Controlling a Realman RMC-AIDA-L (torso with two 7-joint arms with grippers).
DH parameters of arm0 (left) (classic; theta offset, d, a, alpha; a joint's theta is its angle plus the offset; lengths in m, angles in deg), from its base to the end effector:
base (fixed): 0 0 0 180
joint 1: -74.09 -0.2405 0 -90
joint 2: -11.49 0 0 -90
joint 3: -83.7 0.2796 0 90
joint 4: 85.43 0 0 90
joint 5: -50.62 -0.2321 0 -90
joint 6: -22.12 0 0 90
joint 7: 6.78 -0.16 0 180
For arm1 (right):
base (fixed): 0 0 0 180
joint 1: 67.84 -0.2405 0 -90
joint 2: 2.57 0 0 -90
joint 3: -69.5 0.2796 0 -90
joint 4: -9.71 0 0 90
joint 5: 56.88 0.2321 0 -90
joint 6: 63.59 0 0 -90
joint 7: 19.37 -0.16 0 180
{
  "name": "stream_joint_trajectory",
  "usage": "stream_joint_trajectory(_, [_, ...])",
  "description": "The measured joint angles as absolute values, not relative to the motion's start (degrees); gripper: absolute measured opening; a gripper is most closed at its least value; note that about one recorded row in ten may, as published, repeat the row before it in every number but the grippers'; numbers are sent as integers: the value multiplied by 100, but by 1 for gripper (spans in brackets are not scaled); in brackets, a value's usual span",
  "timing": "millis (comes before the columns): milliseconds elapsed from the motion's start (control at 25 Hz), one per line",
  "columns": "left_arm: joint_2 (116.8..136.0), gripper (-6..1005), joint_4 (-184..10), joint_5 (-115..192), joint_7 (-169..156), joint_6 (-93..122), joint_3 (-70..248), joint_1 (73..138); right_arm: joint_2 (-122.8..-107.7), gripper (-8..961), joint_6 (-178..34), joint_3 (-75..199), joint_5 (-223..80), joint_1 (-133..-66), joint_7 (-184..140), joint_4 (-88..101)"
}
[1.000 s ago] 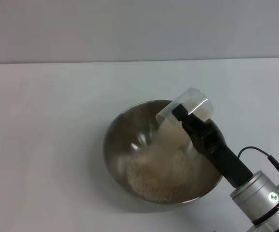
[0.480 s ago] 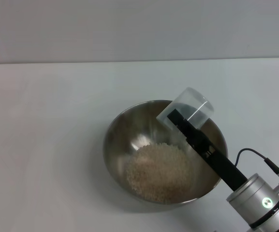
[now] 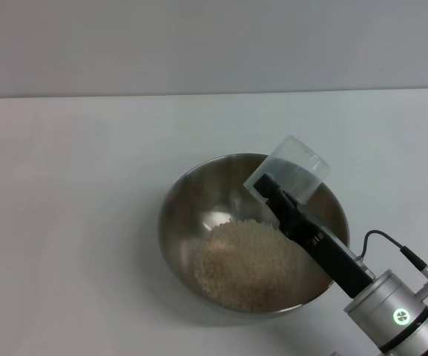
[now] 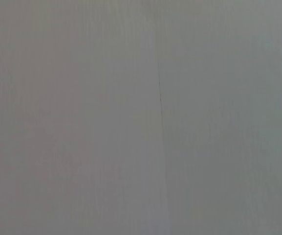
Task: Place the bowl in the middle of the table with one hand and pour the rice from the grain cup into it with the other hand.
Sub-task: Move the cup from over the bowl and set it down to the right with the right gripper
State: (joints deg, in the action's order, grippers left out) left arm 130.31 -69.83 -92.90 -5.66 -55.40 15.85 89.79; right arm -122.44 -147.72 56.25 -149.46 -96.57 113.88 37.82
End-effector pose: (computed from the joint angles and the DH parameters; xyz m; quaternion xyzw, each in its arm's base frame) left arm -0.3724 0.3264 0.0099 -0.6089 -0.1657 -0.3224 0.7056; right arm 0.2475 0.2799 -0.1420 -0.4665 -0.6598 -0.2036 0.5528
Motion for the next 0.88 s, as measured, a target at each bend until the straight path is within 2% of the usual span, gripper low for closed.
stream_joint_trajectory(360, [13031,859,-6988,-9288,-564,-5540,1585,8982,-12246,27,-14886,5695,-14952,-9678,10913,3865])
stream_joint_trajectory(880, [13031,858,-6987,-9279,-564,-5541,1585,8975,-12206,30,-16337,6302,-14959,-9357,6734,4380])
